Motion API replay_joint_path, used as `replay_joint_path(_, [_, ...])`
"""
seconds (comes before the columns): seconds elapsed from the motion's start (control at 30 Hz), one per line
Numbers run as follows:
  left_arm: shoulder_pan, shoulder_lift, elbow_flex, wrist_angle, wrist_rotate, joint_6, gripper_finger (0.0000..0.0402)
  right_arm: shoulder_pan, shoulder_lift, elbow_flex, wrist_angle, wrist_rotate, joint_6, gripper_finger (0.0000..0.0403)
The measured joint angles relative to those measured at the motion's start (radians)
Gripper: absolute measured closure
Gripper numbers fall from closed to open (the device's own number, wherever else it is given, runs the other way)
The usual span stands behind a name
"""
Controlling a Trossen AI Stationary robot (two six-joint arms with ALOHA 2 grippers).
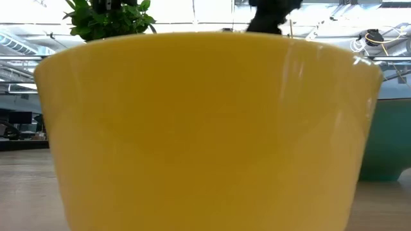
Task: Pick & Place Mini bowls
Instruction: Stack the yellow bowl on top of the yellow bowl on the shelf
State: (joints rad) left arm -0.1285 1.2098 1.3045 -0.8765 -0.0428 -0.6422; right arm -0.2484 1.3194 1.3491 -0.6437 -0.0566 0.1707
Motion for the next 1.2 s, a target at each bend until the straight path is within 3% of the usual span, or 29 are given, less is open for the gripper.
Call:
replay_joint_path(0.2, [-0.056,0.0,0.0,0.004,0.0,-0.025,0.0254,0.265,-0.012,0.0,-0.259,-0.002,0.023,0.027])
replay_joint_path(0.37, [-0.105,0.0,0.0,0.004,0.0,-0.052,0.0254,0.502,0.029,-0.001,-0.273,-0.029,-0.055,0.0271])
replay_joint_path(0.53, [-0.158,0.0,0.0,0.009,-0.013,-0.071,0.0254,0.662,0.089,-0.001,-0.267,-0.006,-0.118,0.0271])
replay_joint_path(0.67, [-0.212,0.044,0.0,0.041,-0.06,-0.009,0.0254,0.728,0.122,-0.001,-0.28,0.059,-0.045,0.0271])
replay_joint_path(0.93, [-0.283,0.208,0.0,0.184,-0.062,0.186,0.0254,0.784,0.129,-0.001,-0.289,0.059,0.126,0.027])
replay_joint_path(1.2, [-0.263,0.376,0.0,0.203,-0.06,-0.021,0.0254,0.802,0.129,-0.001,-0.33,0.056,0.262,0.0271])
